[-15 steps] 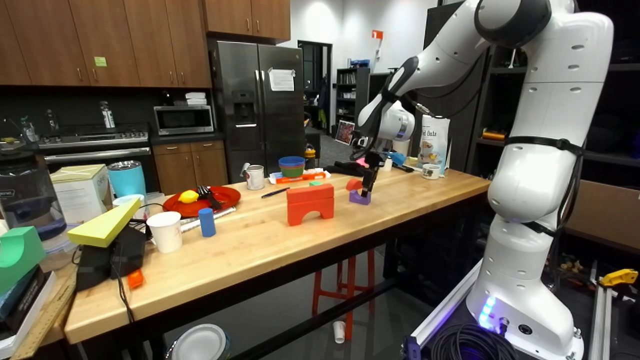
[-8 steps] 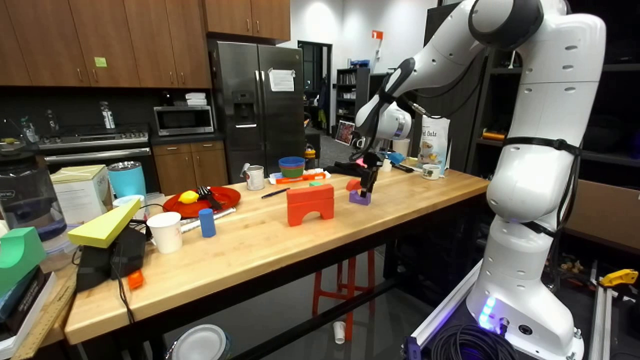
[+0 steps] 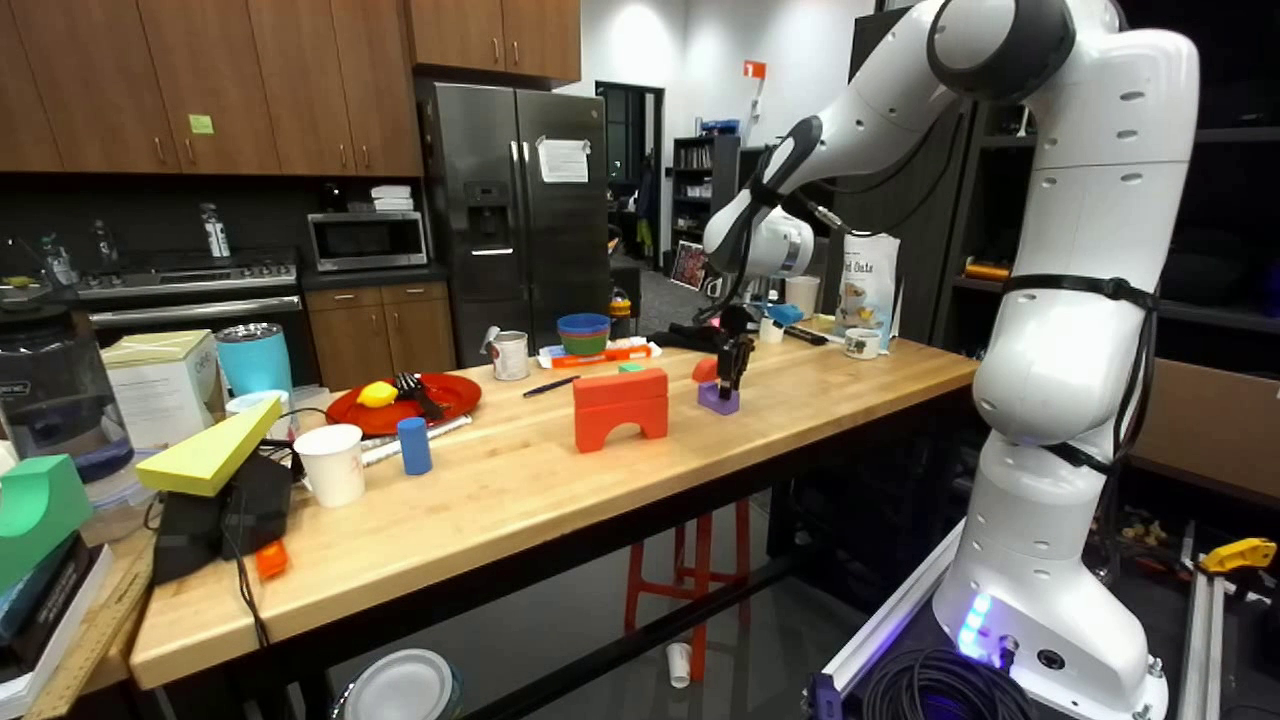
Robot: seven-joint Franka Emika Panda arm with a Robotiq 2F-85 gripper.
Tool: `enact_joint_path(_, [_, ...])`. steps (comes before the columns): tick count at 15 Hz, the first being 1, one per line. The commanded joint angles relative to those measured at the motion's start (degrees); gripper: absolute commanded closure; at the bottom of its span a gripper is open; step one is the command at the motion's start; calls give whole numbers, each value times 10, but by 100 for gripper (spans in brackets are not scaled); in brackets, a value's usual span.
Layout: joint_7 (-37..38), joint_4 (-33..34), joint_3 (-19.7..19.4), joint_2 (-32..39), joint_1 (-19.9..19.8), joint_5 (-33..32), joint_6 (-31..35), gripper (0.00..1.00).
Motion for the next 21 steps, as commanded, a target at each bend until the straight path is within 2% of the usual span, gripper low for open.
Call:
enact_joint_path(1, [19,24,14,16,-13,-11,-25,45])
enact_joint_path(3, [22,30,17,21,-13,-11,-32,46])
enact_joint_path(5, [26,34,20,25,-14,-13,-35,67])
enact_joint_path(8, [37,42,22,26,-15,-24,-43,79])
enact_joint_path(11, [48,46,23,23,-15,-36,-50,84])
enact_joint_path(16, [67,47,22,10,-15,-56,-52,84])
enact_joint_path(21, [112,28,14,-32,-22,-106,-44,84])
